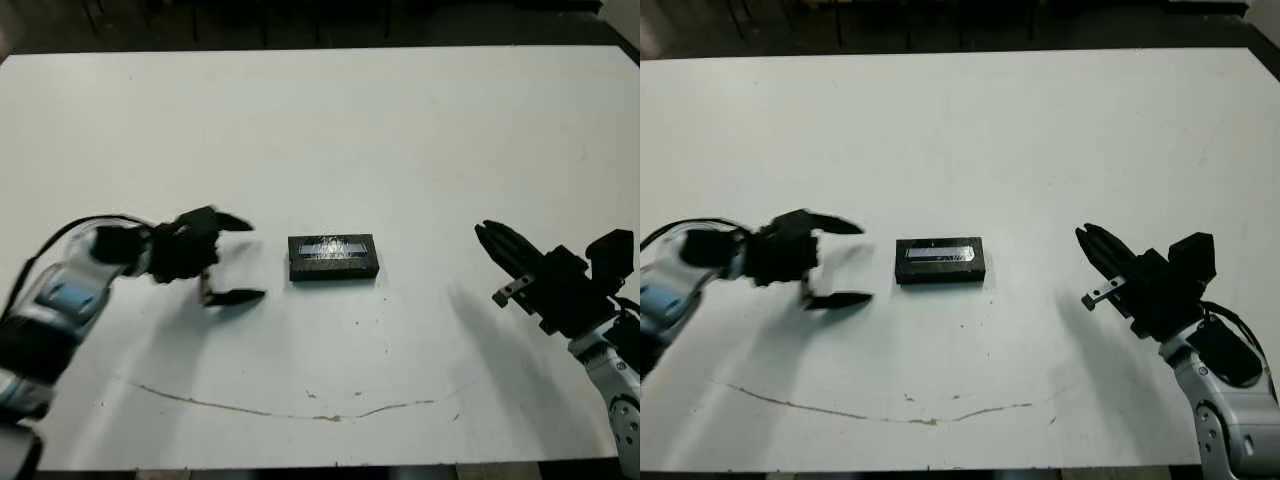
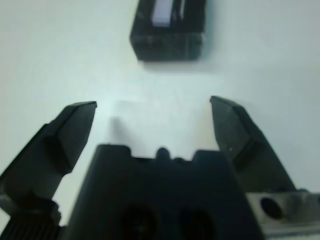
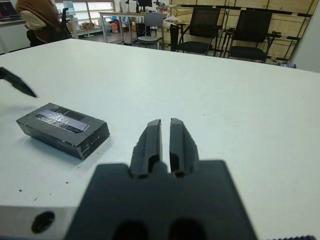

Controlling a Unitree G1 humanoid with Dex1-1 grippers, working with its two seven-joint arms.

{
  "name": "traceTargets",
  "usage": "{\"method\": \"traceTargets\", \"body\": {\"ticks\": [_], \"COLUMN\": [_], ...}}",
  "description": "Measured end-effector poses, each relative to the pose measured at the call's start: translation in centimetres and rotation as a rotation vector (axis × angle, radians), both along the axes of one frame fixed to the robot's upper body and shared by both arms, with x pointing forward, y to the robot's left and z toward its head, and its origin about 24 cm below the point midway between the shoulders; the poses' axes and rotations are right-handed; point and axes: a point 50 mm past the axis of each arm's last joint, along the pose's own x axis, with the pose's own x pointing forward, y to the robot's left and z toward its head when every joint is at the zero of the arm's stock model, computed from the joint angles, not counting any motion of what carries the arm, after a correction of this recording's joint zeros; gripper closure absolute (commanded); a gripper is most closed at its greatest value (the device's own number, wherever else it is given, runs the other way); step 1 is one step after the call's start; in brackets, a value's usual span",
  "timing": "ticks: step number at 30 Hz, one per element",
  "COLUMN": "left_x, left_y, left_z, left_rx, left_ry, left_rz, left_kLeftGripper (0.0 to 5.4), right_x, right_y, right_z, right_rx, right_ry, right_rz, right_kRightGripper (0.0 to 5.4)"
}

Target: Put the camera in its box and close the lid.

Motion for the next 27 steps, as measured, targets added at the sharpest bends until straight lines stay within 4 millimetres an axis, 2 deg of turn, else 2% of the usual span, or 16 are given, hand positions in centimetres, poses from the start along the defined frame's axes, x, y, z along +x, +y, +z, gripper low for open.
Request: {"method": "traceTargets", "body": {"ticks": [5, 9, 11, 13, 16, 20, 24, 27], "left_x": [-2.0, -2.9, -3.1, -3.0, -2.8, -3.1, -3.2, -3.1], "left_y": [2.2, 3.0, 3.3, 3.4, 1.5, -1.7, -4.5, -7.1], "left_z": [0.3, 0.8, 1.1, 1.9, 3.0, 4.7, 5.7, 6.1], "left_rx": [0.007, -0.009, -0.051, -0.164, -0.352, -0.547, -0.693, -0.775], "left_ry": [0.058, 0.066, 0.069, 0.021, -0.154, -0.312, -0.357, -0.326], "left_rz": [0.065, 0.123, 0.217, 0.347, 0.485, 0.563, 0.647, 0.708], "left_kLeftGripper": [0.01, 0.01, 0.08, 0.27, 0.78, 1.54, 2.28, 2.86], "right_x": [-0.1, -0.1, -0.1, 0.0, 0.0, 0.0, 0.0, 0.1], "right_y": [0.3, 0.4, 0.5, 0.5, 0.6, 0.6, 0.5, 0.5], "right_z": [0.4, 0.4, 0.4, 0.4, 0.5, 0.5, 0.4, 0.4], "right_rx": [-0.007, -0.018, -0.025, -0.032, -0.033, -0.032, -0.030, -0.021], "right_ry": [-0.008, -0.009, -0.009, -0.011, -0.012, -0.013, -0.011, -0.010], "right_rz": [-0.011, -0.013, -0.014, -0.018, -0.018, -0.018, -0.020, -0.019], "right_kRightGripper": [5.40, 5.40, 5.40, 5.40, 5.40, 5.40, 5.40, 5.40]}}
